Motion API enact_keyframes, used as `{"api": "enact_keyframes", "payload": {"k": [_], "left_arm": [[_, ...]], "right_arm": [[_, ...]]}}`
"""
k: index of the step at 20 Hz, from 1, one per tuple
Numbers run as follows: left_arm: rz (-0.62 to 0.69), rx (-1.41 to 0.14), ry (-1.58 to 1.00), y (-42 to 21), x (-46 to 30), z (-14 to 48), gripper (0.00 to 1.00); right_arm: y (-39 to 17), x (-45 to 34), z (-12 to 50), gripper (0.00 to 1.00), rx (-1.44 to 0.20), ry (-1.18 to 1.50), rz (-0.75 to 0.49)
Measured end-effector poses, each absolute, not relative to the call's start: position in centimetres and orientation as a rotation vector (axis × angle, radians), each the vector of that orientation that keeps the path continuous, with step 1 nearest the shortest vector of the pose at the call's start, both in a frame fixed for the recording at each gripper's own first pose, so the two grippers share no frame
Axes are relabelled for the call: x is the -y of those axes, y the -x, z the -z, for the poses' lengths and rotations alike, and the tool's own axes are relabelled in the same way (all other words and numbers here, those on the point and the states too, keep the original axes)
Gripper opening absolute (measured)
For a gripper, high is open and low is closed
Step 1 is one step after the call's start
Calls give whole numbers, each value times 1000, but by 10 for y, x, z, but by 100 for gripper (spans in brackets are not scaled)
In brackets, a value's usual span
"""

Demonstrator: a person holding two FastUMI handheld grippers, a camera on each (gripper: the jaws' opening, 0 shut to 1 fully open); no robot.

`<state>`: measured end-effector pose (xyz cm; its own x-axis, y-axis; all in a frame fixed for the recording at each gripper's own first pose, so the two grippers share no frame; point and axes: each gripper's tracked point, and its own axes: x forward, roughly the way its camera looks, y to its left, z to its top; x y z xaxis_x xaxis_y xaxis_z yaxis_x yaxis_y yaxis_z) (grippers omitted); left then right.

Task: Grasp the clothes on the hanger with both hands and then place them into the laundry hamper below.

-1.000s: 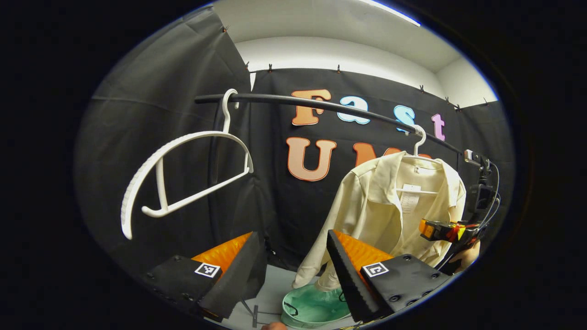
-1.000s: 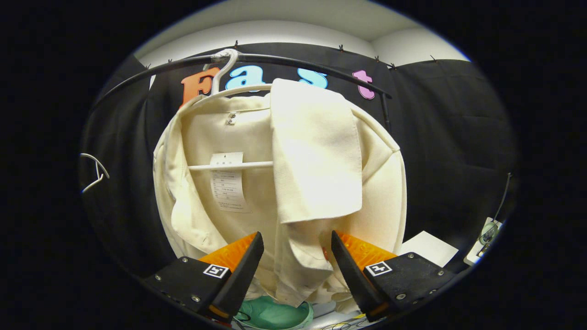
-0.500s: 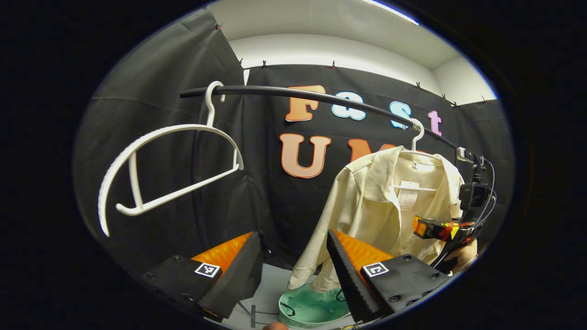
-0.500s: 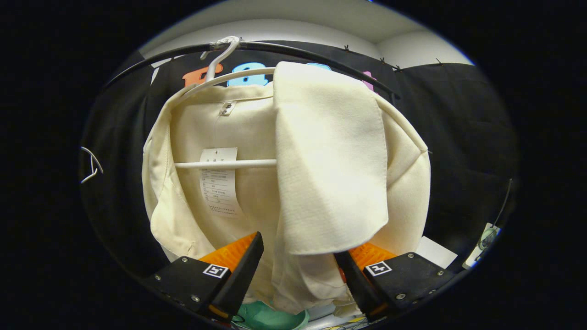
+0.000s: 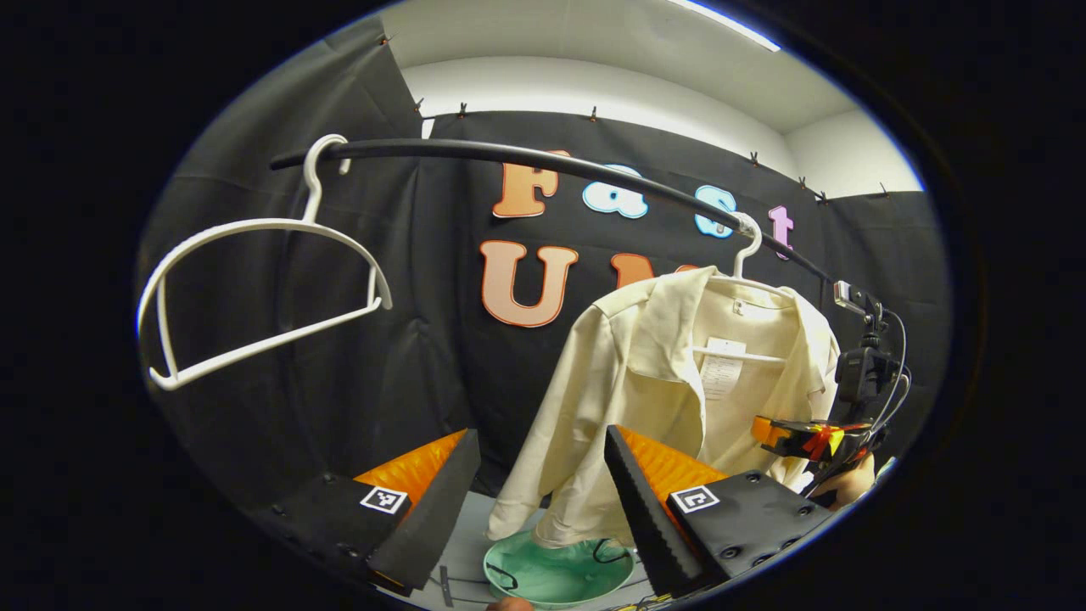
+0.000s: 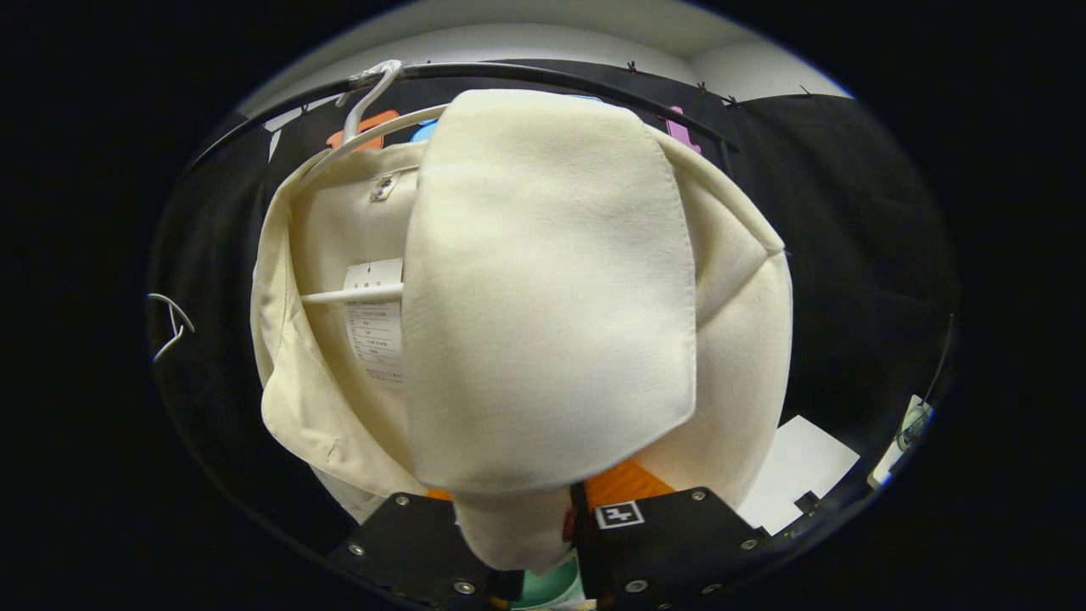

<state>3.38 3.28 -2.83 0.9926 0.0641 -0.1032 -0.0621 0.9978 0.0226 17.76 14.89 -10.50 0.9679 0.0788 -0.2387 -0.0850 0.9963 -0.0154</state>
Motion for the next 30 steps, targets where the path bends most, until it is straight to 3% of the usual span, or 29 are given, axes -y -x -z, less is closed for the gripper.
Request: {"api": "enact_keyframes", "payload": {"k": [1, 7, 20, 22, 30], "left_arm": [[-50, -109, -14, -39, -27, 30, 100], [33, -139, 0, -74, 16, 38, 97], [183, -126, 12, -124, 101, 45, 94], [185, -133, 3, -135, 104, 52, 100], [147, -175, -28, -173, 102, 86, 97]], "right_arm": [[-176, -151, 104, 19, -237, 30, -107], [-162, -151, 99, 10, -228, 46, -147], [-141, -116, 79, 10, -178, 23, -136], [-136, -114, 77, 10, -172, 21, -139], [-117, -107, 63, 9, -149, 15, -143]]}}
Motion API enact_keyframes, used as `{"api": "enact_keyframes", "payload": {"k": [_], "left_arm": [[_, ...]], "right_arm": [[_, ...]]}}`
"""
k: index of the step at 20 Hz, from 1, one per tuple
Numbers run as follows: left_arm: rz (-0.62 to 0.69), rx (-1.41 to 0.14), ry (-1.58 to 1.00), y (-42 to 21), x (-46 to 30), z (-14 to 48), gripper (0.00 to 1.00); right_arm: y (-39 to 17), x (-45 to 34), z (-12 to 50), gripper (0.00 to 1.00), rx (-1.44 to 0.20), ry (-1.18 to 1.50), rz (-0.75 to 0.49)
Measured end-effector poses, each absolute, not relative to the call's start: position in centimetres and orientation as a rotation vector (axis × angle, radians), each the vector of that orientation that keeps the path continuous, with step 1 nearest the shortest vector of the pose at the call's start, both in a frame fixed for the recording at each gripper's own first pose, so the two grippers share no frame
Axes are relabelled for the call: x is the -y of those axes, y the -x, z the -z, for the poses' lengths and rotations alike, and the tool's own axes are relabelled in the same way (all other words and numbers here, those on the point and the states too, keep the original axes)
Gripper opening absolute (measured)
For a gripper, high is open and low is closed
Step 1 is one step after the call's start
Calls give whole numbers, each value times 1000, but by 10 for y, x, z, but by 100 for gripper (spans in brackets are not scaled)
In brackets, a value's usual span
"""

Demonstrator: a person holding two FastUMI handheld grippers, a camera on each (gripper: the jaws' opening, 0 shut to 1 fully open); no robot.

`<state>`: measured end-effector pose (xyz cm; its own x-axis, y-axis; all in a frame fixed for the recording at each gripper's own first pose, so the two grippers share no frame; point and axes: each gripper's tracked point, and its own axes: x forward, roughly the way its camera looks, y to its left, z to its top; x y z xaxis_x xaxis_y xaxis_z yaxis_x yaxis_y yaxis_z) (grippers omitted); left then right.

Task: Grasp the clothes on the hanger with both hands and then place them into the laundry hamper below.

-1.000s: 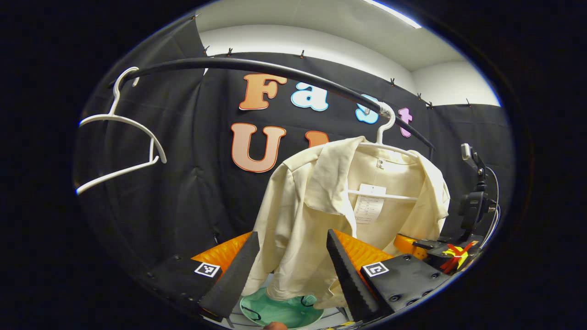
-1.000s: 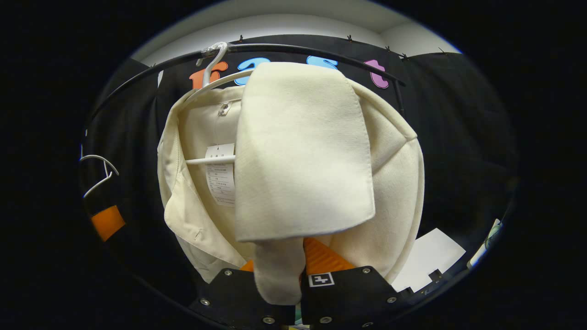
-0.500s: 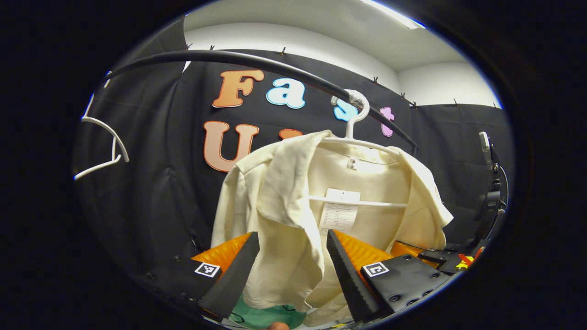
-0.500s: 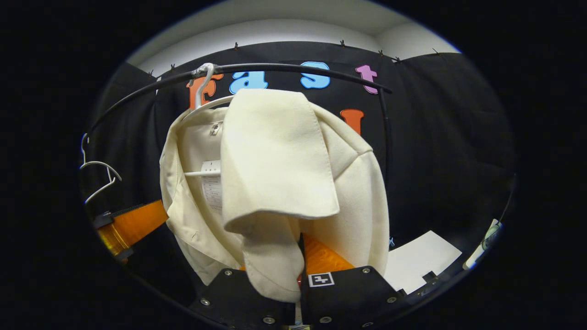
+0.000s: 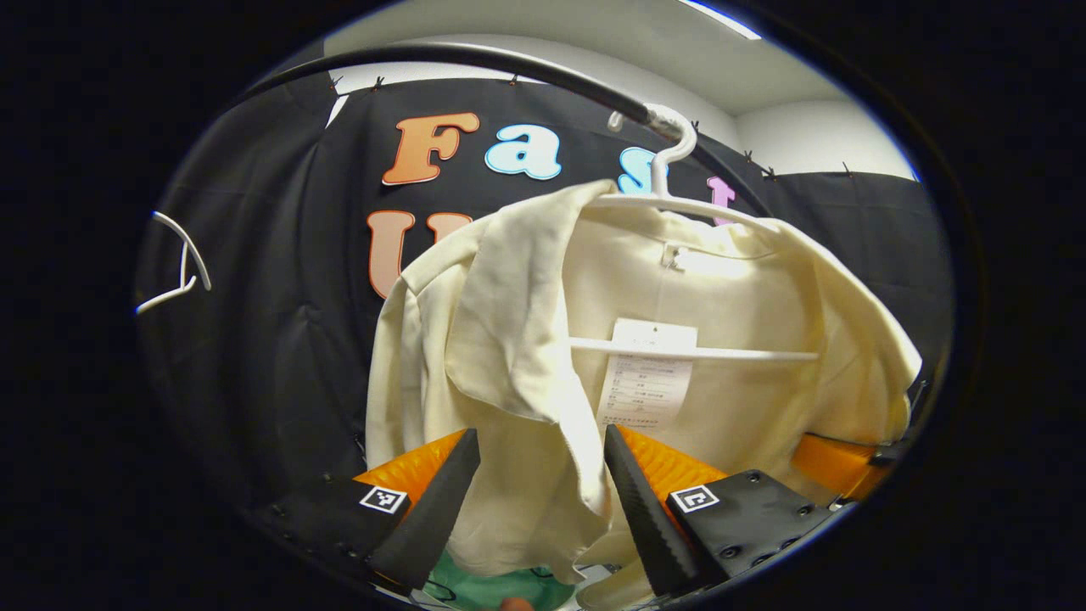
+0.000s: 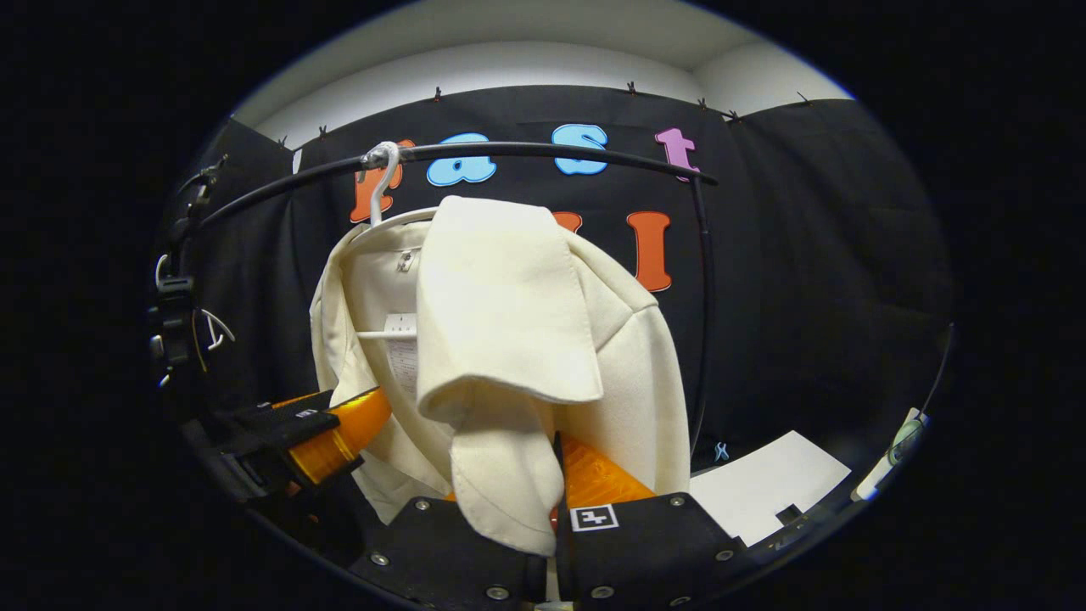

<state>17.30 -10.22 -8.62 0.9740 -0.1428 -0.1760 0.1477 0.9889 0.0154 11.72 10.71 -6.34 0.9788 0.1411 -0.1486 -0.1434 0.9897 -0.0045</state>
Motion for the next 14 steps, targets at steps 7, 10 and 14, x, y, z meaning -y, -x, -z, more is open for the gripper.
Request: {"api": "enact_keyframes", "payload": {"k": [7, 10, 14], "left_arm": [[231, -239, 11, -187, 117, 117, 97], [234, -236, 40, -187, 118, 120, 79], [231, -272, 34, -194, 114, 128, 28]], "right_arm": [[-97, -108, 46, 10, -107, 11, -175], [-93, -106, 47, 10, -114, 8, -185], [-89, -104, 46, 9, -121, -9, -182]]}}
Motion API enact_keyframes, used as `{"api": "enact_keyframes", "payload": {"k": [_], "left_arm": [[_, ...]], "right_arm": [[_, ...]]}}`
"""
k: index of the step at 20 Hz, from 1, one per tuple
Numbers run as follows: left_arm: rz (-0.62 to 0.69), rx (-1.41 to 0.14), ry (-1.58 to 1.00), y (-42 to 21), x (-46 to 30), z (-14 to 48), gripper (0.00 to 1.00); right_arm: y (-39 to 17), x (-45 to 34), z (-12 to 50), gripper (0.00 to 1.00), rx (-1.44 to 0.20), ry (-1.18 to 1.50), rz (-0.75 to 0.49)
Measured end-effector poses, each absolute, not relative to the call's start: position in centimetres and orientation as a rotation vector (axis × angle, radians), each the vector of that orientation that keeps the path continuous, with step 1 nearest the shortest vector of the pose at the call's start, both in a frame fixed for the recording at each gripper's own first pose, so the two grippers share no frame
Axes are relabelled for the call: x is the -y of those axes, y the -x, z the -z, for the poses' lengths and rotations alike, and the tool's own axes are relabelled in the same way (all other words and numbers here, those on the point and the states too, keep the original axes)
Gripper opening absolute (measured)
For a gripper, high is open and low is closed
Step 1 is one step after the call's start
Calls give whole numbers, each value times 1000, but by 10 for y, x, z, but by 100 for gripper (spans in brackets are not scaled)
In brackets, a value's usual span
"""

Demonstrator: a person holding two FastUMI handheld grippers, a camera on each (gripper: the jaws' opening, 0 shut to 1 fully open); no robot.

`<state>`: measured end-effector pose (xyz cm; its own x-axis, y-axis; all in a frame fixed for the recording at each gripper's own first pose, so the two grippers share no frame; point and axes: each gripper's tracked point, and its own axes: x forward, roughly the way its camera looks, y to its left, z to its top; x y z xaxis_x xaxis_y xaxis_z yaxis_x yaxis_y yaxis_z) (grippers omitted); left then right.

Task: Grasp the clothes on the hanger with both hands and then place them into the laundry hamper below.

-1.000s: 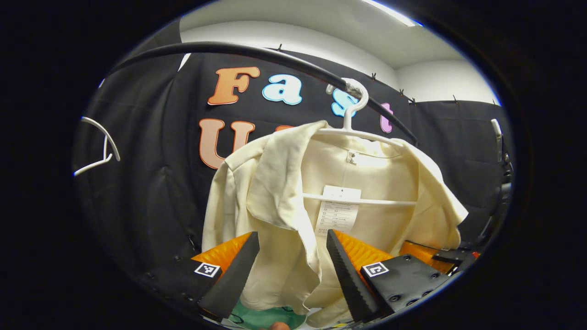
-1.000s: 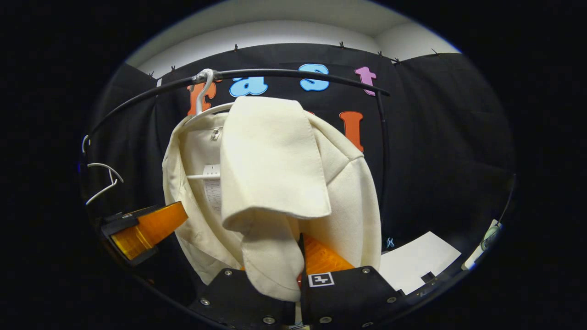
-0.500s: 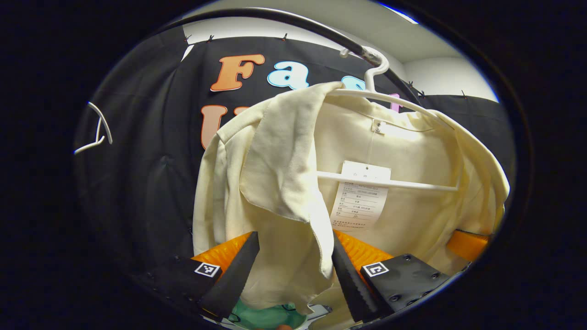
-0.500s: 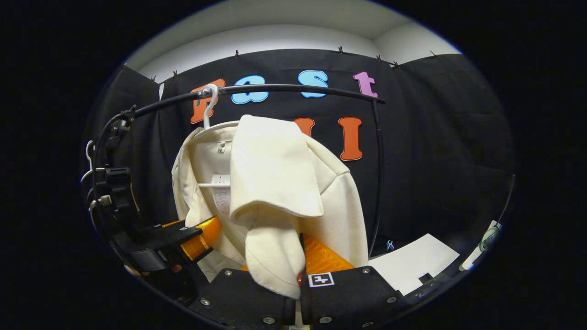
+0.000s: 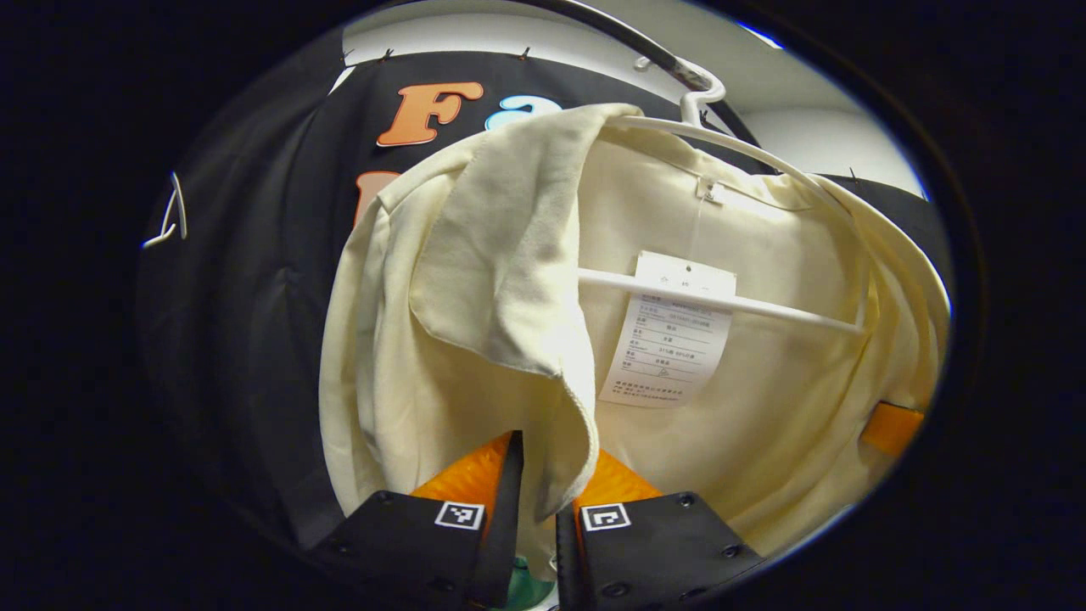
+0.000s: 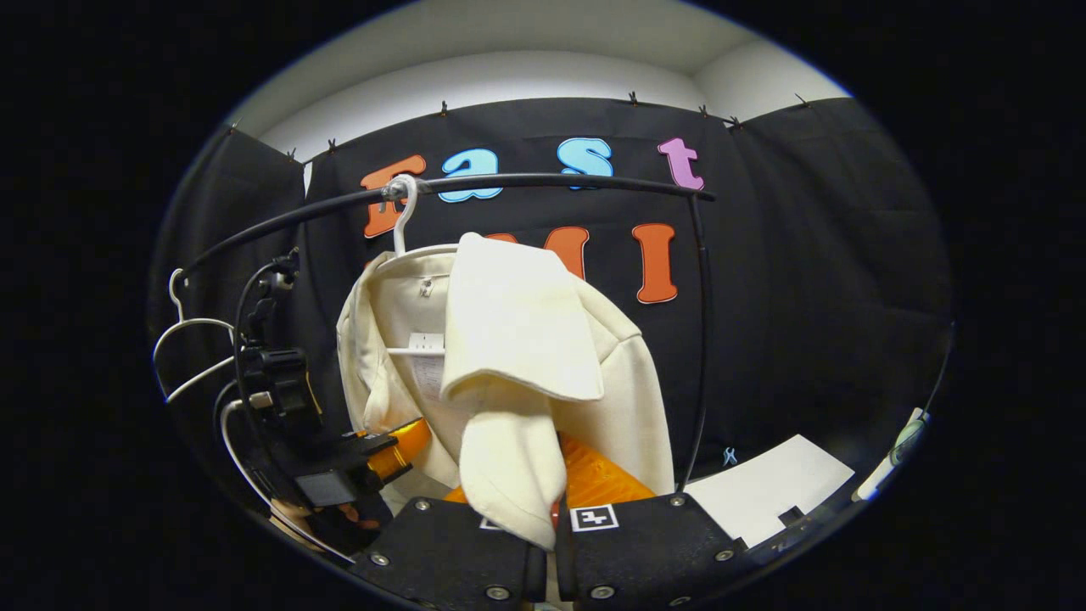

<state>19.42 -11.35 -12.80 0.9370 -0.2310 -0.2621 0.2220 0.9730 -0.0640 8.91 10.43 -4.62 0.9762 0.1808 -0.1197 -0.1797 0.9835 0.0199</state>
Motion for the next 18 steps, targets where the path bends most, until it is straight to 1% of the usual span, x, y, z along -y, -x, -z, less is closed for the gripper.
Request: {"api": "enact_keyframes", "payload": {"k": [1, 2, 3, 7, 10, 14, 18], "left_arm": [[233, -291, 38, -194, 113, 132, 28], [212, -307, 36, -193, 104, 136, 19], [158, -311, 22, -195, 91, 136, 9], [82, -270, 14, -183, 58, 121, 7], [9, -195, -32, -171, 24, 85, 7], [-95, -88, -70, -159, -26, 28, 7], [-136, -12, -67, -144, -49, -15, 7]], "right_arm": [[-87, -105, 45, 9, -121, -12, -186], [-85, -108, 45, 9, -114, -13, -200], [-83, -109, 43, 9, -104, -6, -207], [-80, -101, 35, 9, -85, 18, -201], [-83, -86, 20, 9, -70, 33, -187], [-83, -58, -15, 8, -10, 83, -159], [-90, -39, -50, 8, 54, 123, -137]]}}
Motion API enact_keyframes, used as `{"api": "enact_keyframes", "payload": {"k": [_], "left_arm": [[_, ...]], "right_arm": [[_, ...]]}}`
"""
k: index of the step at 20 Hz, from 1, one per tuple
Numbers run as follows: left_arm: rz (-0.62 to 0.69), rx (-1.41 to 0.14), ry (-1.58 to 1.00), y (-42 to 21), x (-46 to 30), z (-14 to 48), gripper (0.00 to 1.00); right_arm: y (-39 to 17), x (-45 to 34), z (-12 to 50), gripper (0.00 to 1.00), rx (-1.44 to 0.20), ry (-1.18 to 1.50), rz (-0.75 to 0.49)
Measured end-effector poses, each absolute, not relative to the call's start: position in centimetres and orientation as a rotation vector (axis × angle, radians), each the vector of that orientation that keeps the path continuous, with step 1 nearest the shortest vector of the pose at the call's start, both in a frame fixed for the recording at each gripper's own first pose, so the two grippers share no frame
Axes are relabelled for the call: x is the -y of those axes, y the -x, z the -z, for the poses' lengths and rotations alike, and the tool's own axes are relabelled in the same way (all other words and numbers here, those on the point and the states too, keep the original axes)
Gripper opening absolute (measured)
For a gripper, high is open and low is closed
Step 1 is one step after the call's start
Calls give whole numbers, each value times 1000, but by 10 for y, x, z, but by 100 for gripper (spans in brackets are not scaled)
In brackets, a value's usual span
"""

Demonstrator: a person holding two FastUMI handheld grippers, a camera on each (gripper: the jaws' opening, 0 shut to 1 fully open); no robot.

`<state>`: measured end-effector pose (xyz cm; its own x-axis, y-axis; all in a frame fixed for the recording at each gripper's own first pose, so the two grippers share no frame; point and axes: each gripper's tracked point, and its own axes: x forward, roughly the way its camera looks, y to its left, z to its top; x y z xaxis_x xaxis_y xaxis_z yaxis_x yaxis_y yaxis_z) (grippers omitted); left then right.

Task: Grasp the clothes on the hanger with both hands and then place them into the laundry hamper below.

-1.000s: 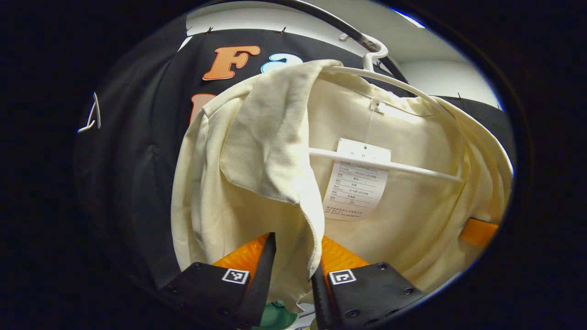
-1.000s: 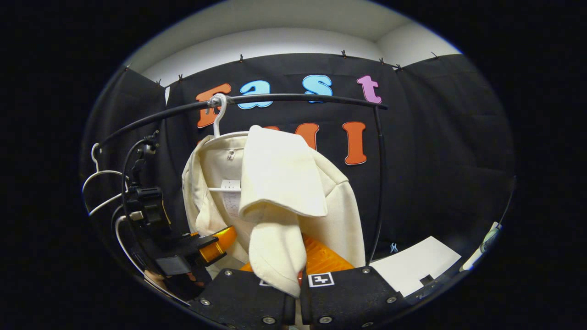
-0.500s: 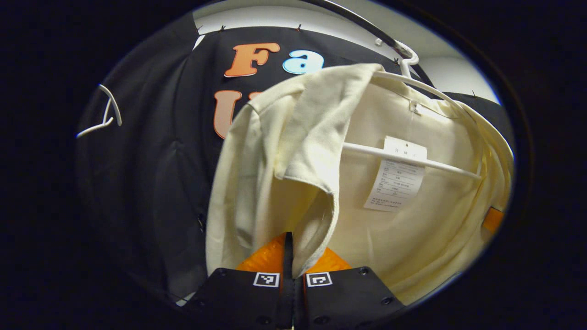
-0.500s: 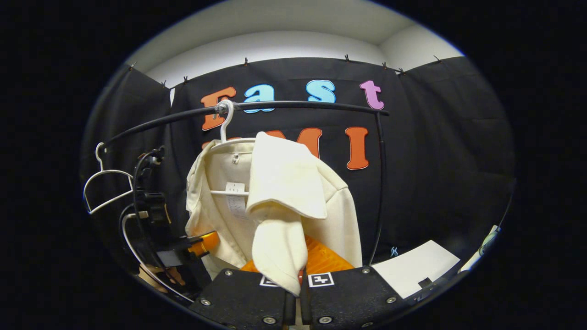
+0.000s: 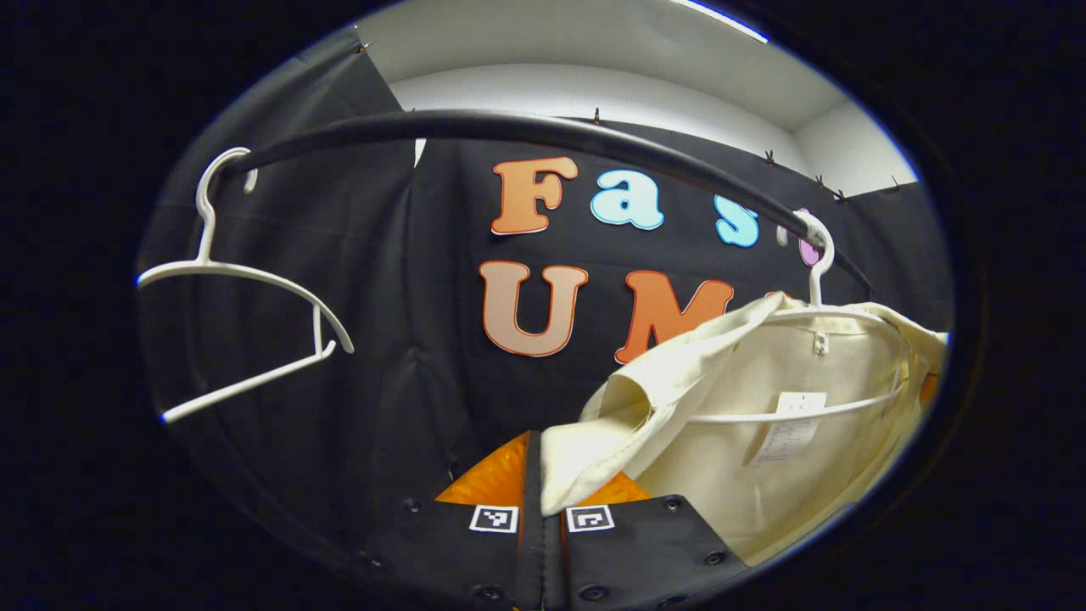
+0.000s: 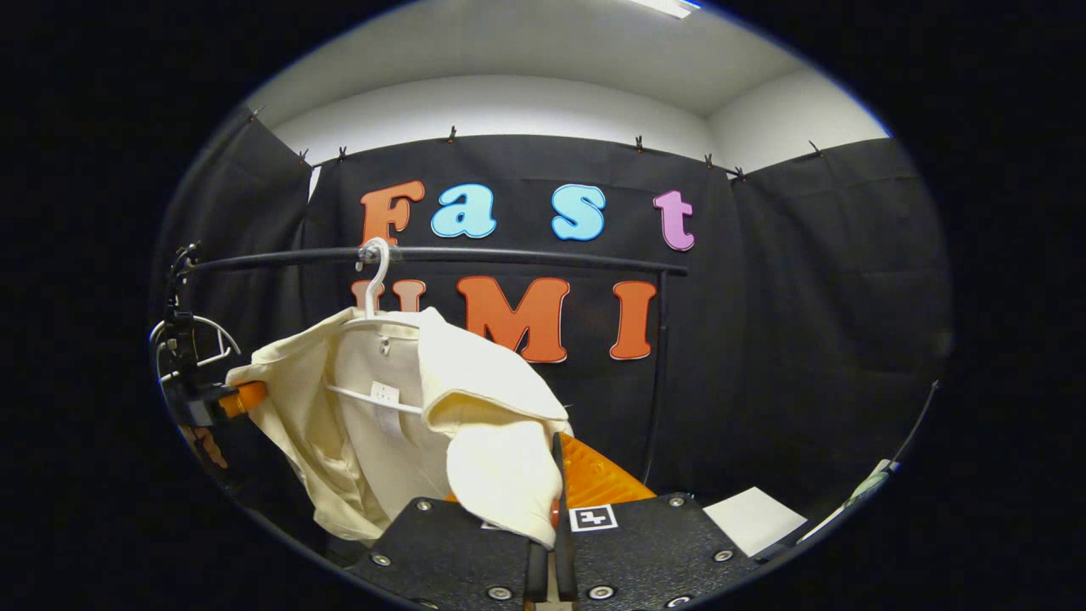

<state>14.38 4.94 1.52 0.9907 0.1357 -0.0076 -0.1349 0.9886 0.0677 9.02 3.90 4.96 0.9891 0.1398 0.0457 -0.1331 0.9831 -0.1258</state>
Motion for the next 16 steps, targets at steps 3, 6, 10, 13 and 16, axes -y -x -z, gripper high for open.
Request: {"api": "enact_keyframes", "payload": {"k": [3, 6, 10, 13, 16], "left_arm": [[-155, 15, -89, -141, -57, -34, 7], [-169, 34, -112, -140, -60, -45, 7], [-179, 41, -122, -137, -62, -52, 7], [-183, 57, -132, -139, -65, -63, 7], [-190, 61, -135, -139, -66, -65, 7]], "right_arm": [[-94, -27, -74, 8, 88, 126, -124], [-98, -9, -92, 8, 121, 136, -103], [-116, 3, -98, 8, 116, 159, -91], [-125, 9, -99, 7, 108, 158, -95], [-136, 10, -84, 7, 72, 133, -115]]}}
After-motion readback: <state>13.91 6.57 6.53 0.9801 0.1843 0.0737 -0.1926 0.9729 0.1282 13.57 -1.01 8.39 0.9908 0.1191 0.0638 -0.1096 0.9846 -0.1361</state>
